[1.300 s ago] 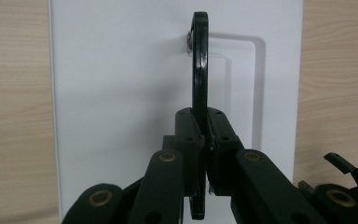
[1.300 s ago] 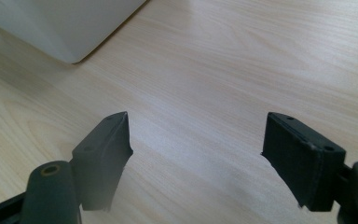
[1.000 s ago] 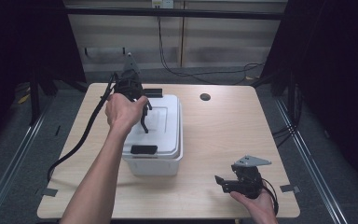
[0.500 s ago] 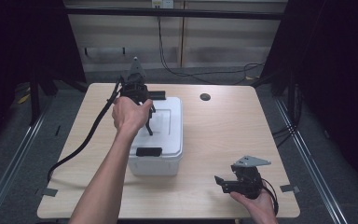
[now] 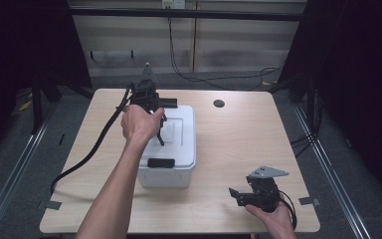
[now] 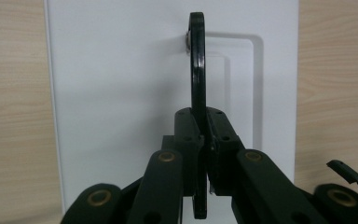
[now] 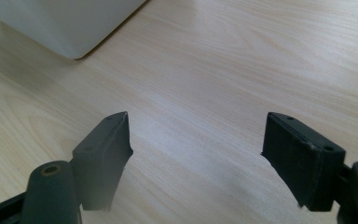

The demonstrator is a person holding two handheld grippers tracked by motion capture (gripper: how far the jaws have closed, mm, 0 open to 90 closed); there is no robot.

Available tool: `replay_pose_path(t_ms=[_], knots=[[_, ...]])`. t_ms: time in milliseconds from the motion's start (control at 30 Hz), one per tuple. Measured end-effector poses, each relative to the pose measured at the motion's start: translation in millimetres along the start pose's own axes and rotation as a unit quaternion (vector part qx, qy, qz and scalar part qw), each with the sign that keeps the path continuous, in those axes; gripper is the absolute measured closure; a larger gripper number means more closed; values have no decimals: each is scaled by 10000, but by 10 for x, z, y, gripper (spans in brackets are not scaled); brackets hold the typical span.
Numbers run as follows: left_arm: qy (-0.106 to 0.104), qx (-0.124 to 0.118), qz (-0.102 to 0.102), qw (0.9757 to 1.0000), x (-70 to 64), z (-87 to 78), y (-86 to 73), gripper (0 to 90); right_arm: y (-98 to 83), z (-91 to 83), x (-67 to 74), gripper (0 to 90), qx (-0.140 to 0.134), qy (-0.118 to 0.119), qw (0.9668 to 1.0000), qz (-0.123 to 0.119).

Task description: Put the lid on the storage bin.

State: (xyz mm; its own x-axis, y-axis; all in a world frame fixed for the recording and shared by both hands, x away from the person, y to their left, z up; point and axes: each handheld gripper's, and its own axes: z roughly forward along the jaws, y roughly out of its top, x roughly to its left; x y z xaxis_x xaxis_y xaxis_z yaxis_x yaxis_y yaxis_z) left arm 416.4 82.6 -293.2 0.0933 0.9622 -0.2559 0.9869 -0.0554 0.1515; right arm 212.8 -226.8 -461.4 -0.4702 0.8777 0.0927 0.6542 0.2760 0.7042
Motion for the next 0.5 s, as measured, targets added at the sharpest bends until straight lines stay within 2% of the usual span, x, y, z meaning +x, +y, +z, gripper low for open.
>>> replay_pose_path(t_ms=[167, 367, 500], knots=[[-14, 76, 67, 9999, 5, 25, 2, 843, -1, 2, 0, 229, 7, -5, 10000, -6], [0, 3, 91, 10000, 2, 30, 12, 837, -1, 0, 1, 229, 24, -6, 10000, 9], [34, 37, 191, 9998, 12, 54, 25, 812, -2, -2, 5, 229, 32, 0, 10000, 18]])
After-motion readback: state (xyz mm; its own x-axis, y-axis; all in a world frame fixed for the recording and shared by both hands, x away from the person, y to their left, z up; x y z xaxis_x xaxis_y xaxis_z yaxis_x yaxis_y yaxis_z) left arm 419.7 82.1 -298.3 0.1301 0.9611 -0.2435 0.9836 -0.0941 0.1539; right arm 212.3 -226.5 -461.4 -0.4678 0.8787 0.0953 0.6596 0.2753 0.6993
